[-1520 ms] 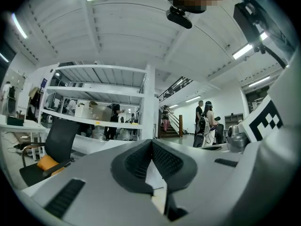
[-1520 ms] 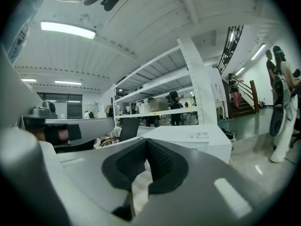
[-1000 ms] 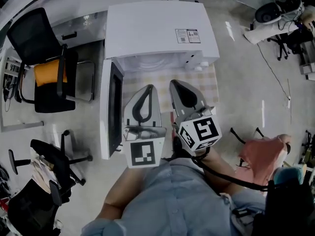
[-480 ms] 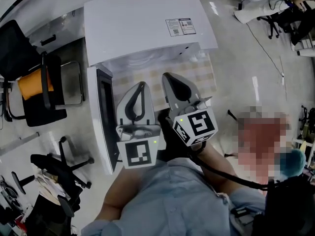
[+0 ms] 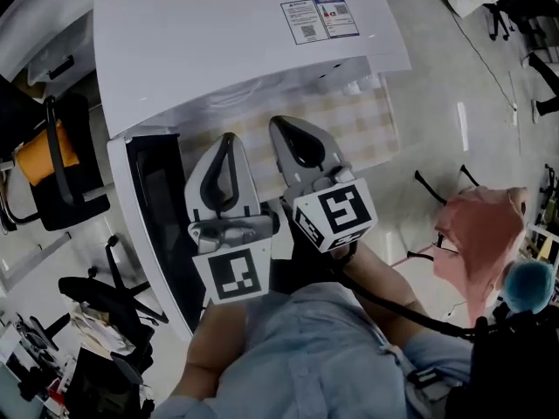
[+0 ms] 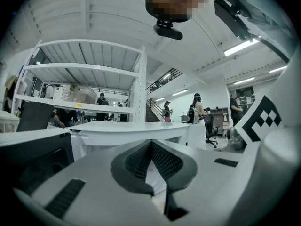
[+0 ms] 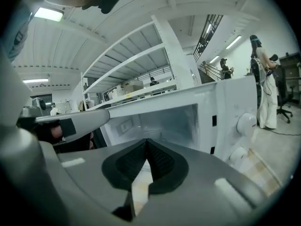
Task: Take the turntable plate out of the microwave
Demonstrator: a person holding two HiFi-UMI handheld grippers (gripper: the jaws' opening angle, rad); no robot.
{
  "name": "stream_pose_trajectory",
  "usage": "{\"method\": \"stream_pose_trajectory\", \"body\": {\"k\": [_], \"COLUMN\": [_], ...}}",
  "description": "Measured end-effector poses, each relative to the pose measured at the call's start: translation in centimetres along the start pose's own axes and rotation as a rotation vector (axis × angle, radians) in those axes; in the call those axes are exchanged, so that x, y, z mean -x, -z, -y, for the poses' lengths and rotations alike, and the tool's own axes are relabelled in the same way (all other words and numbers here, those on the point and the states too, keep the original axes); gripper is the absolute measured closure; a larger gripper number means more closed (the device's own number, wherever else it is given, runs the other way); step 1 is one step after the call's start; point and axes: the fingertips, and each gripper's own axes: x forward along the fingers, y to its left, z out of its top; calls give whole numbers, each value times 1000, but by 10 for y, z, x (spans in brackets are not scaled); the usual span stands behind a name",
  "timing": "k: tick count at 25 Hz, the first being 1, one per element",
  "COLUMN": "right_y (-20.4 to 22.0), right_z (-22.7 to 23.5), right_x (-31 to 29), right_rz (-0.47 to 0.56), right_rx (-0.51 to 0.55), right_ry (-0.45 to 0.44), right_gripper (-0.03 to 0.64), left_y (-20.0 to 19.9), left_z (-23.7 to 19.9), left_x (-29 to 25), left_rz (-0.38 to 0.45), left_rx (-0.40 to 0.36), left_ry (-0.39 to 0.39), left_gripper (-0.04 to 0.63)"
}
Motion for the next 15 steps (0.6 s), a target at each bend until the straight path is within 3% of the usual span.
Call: {"method": "stream_pose_trajectory", "body": {"k": [15], "right_y": [108], "right_z": [19], "right_x": [-52], "right_rz": [-69], "right_rx": [-132], "right_ry": [-41], "right_gripper": [615], "left_y": [83], "left_z": [-28], "left_x": [-39], "left_rz": [31], "left_rx": [11], "left_ry": [-105], "left_gripper": [588]}}
